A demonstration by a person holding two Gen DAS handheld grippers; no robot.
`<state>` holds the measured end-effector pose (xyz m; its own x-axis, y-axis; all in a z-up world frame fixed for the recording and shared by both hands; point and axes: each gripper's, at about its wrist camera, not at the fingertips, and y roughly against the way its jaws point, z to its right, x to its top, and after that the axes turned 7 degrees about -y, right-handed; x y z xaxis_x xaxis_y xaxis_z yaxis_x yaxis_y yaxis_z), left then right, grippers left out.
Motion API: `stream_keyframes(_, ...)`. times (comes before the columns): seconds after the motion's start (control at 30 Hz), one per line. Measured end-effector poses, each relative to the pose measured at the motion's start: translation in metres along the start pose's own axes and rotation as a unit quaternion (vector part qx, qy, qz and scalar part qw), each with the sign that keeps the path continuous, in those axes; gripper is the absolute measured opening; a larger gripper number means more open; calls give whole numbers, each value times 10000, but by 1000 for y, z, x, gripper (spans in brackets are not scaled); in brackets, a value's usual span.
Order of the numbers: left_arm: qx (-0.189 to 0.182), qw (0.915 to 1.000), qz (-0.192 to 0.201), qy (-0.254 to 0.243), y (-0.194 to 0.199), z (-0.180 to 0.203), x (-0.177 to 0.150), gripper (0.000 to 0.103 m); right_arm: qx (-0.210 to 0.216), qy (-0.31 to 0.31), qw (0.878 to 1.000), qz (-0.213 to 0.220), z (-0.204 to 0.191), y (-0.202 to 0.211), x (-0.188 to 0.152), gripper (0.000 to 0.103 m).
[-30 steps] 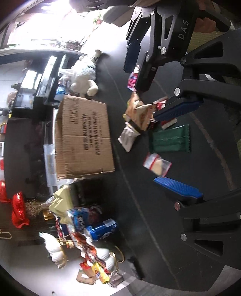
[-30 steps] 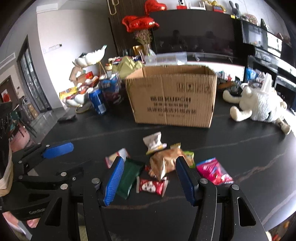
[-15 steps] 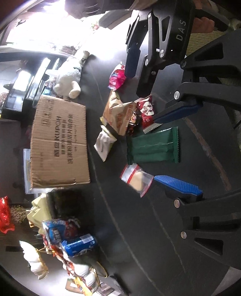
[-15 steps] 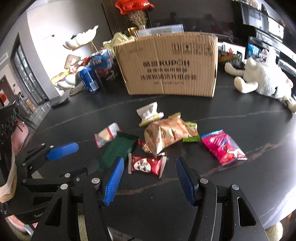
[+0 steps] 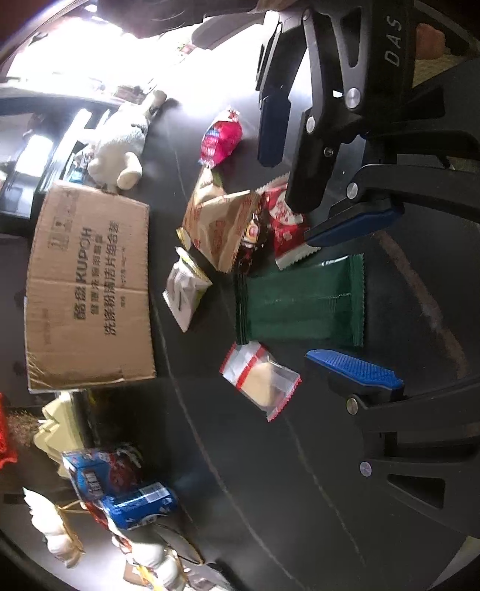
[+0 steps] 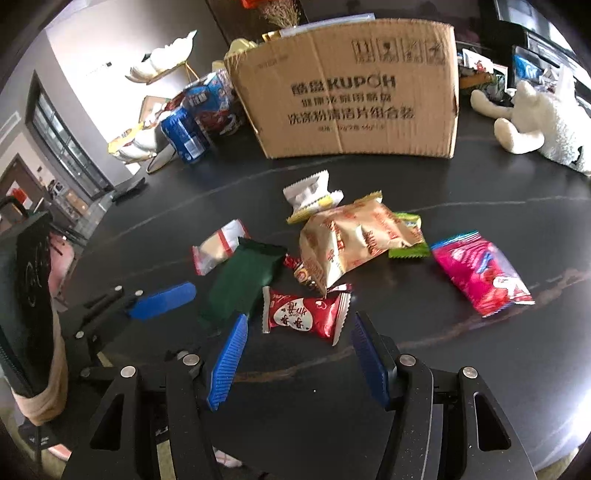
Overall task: Organize snacks
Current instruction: 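Grasp the green wrapped bar with the left tool while the right tool approaches the red-and-white candy pack, then carry the green bar with the left tool while the right tool carries the red candy pack to the box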
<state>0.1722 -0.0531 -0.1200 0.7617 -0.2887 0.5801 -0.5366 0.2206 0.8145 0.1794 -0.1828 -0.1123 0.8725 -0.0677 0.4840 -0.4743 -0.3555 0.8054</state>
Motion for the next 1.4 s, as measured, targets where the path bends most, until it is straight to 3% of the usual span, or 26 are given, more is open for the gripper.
stream_keyframes(0.4, 12, 9999, -109, 88, -17, -2, 2, 56, -198, -63, 9998, -51, 6, -10, 3, 59)
stream_keyframes(0.7, 164, 9999, -15, -15, -18, -4, 1, 44, -184, -36, 9998, -95, 4, -13, 2, 59)
stream_keyframes(1.1, 205, 9998, 55, -6, -1, -14, -6, 44, -234, -71, 9996, -135, 1, -22, 6, 59)
stream_keyframes(1.4, 110, 9991, 281, 298, 17, -31, -3, 44, -554, 212, 9982, -133, -10, -30, 4, 59)
